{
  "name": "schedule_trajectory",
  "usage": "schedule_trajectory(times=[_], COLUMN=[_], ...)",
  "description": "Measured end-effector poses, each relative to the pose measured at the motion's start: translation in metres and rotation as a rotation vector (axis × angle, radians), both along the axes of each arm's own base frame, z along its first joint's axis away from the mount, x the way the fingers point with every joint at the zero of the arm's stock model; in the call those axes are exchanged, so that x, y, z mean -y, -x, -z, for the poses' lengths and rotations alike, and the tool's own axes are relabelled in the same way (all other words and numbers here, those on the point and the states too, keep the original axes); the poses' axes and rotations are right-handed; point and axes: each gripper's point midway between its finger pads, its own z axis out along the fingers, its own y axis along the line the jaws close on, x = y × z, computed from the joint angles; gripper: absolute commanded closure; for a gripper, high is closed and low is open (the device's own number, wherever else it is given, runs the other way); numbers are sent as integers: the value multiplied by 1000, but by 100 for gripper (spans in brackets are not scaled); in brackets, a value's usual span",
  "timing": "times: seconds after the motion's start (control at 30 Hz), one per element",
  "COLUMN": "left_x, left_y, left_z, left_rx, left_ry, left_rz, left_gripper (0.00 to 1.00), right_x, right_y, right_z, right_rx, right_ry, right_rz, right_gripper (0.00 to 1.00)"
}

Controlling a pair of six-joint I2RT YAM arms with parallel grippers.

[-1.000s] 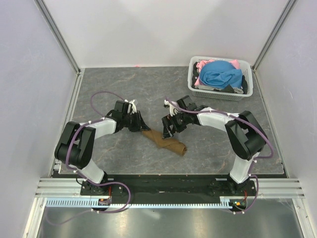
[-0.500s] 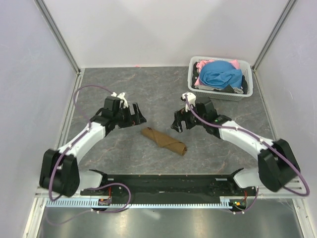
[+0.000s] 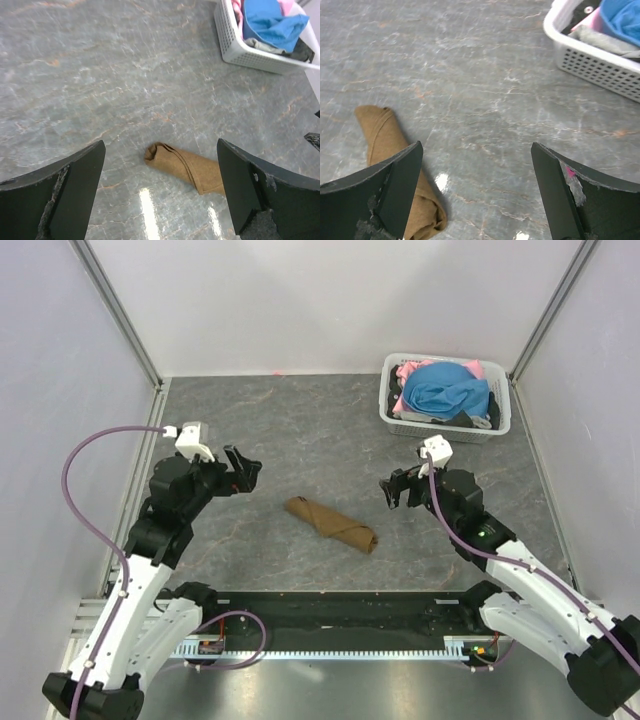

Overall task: Fold the napkin, place the utensils inside, and roll it up
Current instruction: Roll the napkin with the utensil

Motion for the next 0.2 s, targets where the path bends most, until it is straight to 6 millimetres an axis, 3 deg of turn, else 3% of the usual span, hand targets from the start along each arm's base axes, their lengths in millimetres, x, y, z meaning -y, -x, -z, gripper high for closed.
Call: schedule_trajectory(times=[0.2], left_x=[-4], left_y=[4], left_z=[10], left_rx=[-7], left_ry=[-13], left_rz=[-10], left_gripper=[0], right_x=[6], right_y=[-1], right_z=[8], right_rx=[-6], right_ry=[15], right_rz=[30], right_gripper=[2])
